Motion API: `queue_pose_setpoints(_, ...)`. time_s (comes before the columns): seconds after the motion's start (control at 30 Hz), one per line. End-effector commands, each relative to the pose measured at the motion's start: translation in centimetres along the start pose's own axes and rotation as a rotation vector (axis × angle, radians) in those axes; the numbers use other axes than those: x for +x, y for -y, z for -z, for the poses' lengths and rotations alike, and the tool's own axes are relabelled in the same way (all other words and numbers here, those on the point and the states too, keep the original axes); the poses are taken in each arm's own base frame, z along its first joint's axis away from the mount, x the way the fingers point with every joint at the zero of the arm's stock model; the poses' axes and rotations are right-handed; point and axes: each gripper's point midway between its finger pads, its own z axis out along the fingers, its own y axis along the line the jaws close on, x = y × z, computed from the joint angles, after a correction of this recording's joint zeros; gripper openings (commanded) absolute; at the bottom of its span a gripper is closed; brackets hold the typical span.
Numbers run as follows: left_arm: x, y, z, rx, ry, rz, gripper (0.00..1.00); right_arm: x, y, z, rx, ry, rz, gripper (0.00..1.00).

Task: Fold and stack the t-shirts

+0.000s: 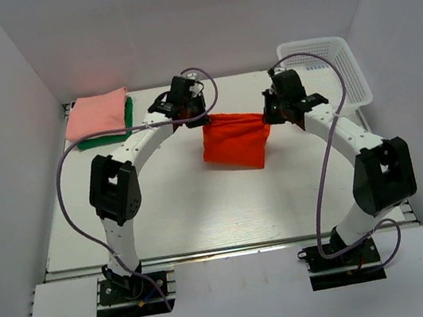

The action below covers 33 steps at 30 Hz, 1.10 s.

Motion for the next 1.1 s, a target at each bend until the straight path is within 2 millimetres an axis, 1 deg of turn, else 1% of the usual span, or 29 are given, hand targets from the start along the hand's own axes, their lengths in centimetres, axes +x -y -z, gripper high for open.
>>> queue_pose_setpoints(0.0, -3.4, -1.5, -0.4, -0.028, 0.057, -0.041, 0.00, -4.0, 1.6, -0.6, 0.041, 0.086, 0.025, 0.00)
queue_pose_setpoints(0.03, -4.4, -0.8, -0.6, -0.002, 0.084, -0.053, 0.00, -4.5, 1.5, -0.6, 0.040, 0.096, 0.026, 0.00)
queue_pose_setpoints(0.07, -4.4, -0.7, -1.0, 0.015, 0.086, -0.087, 0.00, -4.4, 1.9, -1.1, 0.047, 0.086, 0.020, 0.00)
queue_pose_setpoints(0.1, -5.0, -0.4, -1.3, 0.032, 0.105, -0.100, 0.00, -4.9, 1.8, -1.2, 0.044, 0.097, 0.021, 0.00)
queue_pose_setpoints(0.17, -6.2, 0.3, -2.1, 0.066, 0.152, -0.128, 0.00, -4.9, 2.2, -1.8, 0.053, 0.094, 0.022, 0.00)
queue_pose_setpoints(0.2, -7.3, 0.8, -2.1, 0.076, 0.181, -0.140, 0.00, -5.1, 2.7, -2.1, 0.060, 0.094, 0.013, 0.00)
queue_pose_setpoints(0.23, -7.3, 0.1, -3.3, 0.073, 0.170, -0.134, 0.00, -5.4, 2.8, -2.8, 0.062, 0.088, 0.016, 0.00)
queue_pose_setpoints(0.27, -7.5, 0.1, -3.8, 0.070, 0.167, -0.148, 0.00, -5.4, 3.1, -3.0, 0.068, 0.085, 0.009, 0.00)
queue_pose_setpoints(0.3, -8.5, 0.4, -3.8, 0.077, 0.190, -0.172, 0.00, -5.7, 3.4, -3.2, 0.070, 0.087, 0.004, 0.00)
queue_pose_setpoints(0.33, -8.1, 0.6, -4.5, 0.102, 0.181, -0.198, 0.00, -5.4, 3.7, -4.3, 0.080, 0.070, 0.001, 0.00)
queue_pose_setpoints(0.37, -8.7, 1.0, -5.3, 0.128, 0.216, -0.222, 0.00, -6.0, 4.0, -4.5, 0.081, 0.081, -0.006, 0.00)
queue_pose_setpoints(0.4, -9.0, 1.1, -5.7, 0.132, 0.232, -0.233, 0.00, -5.9, 4.6, -5.2, 0.086, 0.072, -0.010, 0.00)
queue_pose_setpoints(0.47, -9.5, 0.7, -6.5, 0.143, 0.260, -0.233, 0.00, -6.4, 4.2, -6.3, 0.050, 0.062, -0.014, 0.00)
queue_pose_setpoints(0.5, -9.7, 0.2, -7.7, 0.121, 0.265, -0.229, 0.00, -6.8, 4.3, -6.6, 0.049, 0.071, -0.028, 0.00)
queue_pose_setpoints(0.53, -10.0, -0.5, -8.4, 0.113, 0.268, -0.223, 0.00, -7.8, 4.4, -7.1, 0.042, 0.096, -0.040, 0.00)
queue_pose_setpoints(0.6, -11.3, 0.3, -9.3, 0.173, 0.296, -0.232, 0.00, -7.3, 5.1, -8.6, 0.054, 0.074, -0.062, 0.00)
queue_pose_setpoints(0.63, -10.3, 0.1, -11.1, 0.196, 0.277, -0.235, 0.00, -8.3, 5.8, -8.8, 0.069, 0.093, -0.082, 0.00)
queue_pose_setpoints(0.67, -10.4, 0.3, -11.7, 0.214, 0.288, -0.240, 0.00, -7.2, 6.5, -10.5, 0.083, 0.054, -0.104, 0.00)
queue_pose_setpoints(0.7, -10.8, 0.9, -12.1, 0.252, 0.322, -0.253, 0.00, -7.2, 6.9, -10.9, 0.084, 0.052, -0.120, 0.00)
queue_pose_setpoints(0.73, -10.6, 0.7, -12.8, 0.253, 0.327, -0.254, 0.00, -7.0, 7.4, -11.9, 0.079, 0.042, -0.138, 0.00)
queue_pose_setpoints(0.77, -10.7, -0.2, -13.9, 0.240, 0.333, -0.236, 0.00, -7.3, 7.6, -12.9, 0.080, 0.046, -0.140, 0.00)
queue_pose_setpoints(0.8, -10.7, -0.5, -14.4, 0.229, 0.339, -0.233, 0.00, -8.0, 7.2, -13.1, 0.049, 0.052, -0.143, 0.00)
queue_pose_setpoints(0.83, -10.5, -0.9, -15.0, 0.219, 0.337, -0.215, 0.01, -7.3, 7.7, -14.3, 0.055, 0.032, -0.149, 0.00)
queue_pose_setpoints(0.87, -10.2, -1.0, -15.6, 0.219, 0.330, -0.205, 0.01, -7.3, 8.0, -14.7, 0.054, 0.029, -0.161, 0.00)
queue_pose_setpoints(0.9, -9.6, -1.2, -16.9, 0.232, 0.331, -0.199, 0.03, -7.0, 8.1, -15.8, 0.056, 0.011, -0.170, 0.00)
queue_pose_setpoints(0.93, -9.2, -1.3, -17.6, 0.239, 0.325, -0.200, 0.03, -6.6, 8.2, -16.2, 0.057, 0.001, -0.188, 0.00)
queue_pose_setpoints(0.97, -10.3, -0.8, -17.5, 0.250, 0.347, -0.191, 0.04, -6.5, 8.1, -16.5, 0.048, -0.002, -0.205, 0.00)
queue_pose_setpoints(1.03, -9.8, -0.9, -18.4, 0.260, 0.340, -0.179, 0.06, -5.3, 8.4, -17.7, 0.047, -0.027, -0.219, 0.00)
queue_pose_setpoints(1.07, -9.4, -1.1, -18.7, 0.261, 0.335, -0.168, 0.08, -5.5, 8.5, -17.9, 0.043, -0.022, -0.222, 0.00)
